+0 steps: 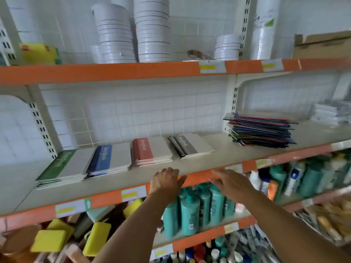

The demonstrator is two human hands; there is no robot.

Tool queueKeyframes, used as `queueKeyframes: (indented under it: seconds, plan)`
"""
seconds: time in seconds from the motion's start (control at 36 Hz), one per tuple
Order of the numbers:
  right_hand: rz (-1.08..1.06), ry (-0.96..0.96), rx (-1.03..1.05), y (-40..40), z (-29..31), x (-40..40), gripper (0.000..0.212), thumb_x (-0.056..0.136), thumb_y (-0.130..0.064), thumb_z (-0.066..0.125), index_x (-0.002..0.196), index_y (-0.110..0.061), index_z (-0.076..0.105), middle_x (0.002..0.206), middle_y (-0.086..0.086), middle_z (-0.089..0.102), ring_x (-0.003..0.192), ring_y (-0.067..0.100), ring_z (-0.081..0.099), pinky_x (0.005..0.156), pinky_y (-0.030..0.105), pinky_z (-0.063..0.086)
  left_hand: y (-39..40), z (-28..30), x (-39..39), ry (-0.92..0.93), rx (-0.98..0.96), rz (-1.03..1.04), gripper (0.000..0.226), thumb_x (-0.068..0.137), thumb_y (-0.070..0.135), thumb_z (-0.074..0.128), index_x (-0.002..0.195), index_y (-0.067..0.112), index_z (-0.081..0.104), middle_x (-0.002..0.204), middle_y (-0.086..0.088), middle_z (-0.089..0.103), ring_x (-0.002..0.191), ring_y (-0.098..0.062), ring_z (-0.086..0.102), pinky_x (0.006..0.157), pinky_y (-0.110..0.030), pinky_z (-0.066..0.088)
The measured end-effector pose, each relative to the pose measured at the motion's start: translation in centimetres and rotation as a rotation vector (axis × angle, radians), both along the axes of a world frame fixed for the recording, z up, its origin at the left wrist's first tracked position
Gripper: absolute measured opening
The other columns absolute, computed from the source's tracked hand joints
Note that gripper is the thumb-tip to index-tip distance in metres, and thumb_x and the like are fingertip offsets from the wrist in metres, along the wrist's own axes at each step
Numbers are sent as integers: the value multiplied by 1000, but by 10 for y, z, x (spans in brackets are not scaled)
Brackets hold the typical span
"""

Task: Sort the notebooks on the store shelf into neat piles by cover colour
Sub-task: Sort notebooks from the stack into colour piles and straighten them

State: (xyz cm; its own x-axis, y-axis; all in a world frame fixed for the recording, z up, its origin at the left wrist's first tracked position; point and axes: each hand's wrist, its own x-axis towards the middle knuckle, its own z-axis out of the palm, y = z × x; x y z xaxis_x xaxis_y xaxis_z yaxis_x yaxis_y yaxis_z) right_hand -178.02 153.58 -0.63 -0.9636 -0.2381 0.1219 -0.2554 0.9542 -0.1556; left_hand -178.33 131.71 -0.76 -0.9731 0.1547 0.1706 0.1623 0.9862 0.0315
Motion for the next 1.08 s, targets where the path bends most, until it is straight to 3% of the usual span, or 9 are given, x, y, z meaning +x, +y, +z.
queueKeyframes:
  seconds: [0.11, 0.81, 0.97, 1.08]
  plan:
    - [-44, -3, 10, 39, 4, 6, 51, 101, -47, 33, 146, -23, 36, 149, -4, 40, 133, 18, 40, 103, 31, 37, 38, 2, -8, -12, -42, -39, 45, 100, 50, 28, 124, 22, 54, 125, -1, 57, 117, -21, 51, 93, -32, 39]
    - [-423, 110, 99, 256, 47, -70, 50, 100, -46, 32, 145, -23, 36, 141, 1, 49, 126, 20, 47, 101, 33, 40, 226, 31, -148, 104, -55, -286, 50, 100, 52, 24, 132, 24, 50, 133, 3, 53, 122, -17, 49, 100, -32, 38]
    - [-384, 141, 169, 311, 58, -102, 38, 100, -29, 40, 137, -21, 42, 133, 2, 54, 119, 22, 49, 95, 32, 42, 278, 36, -167, 217, 47, -279, 41, 100, 49, 27, 127, 29, 50, 129, 7, 54, 117, -15, 52, 97, -31, 38]
    - [-363, 146, 213, 346, 65, -128, 52, 96, -18, 43, 146, -22, 31, 141, 2, 48, 125, 21, 44, 99, 31, 40, 316, 44, -176, 273, 105, -232, 43, 101, 45, 29, 135, 26, 46, 138, 6, 47, 128, -16, 42, 103, -33, 34]
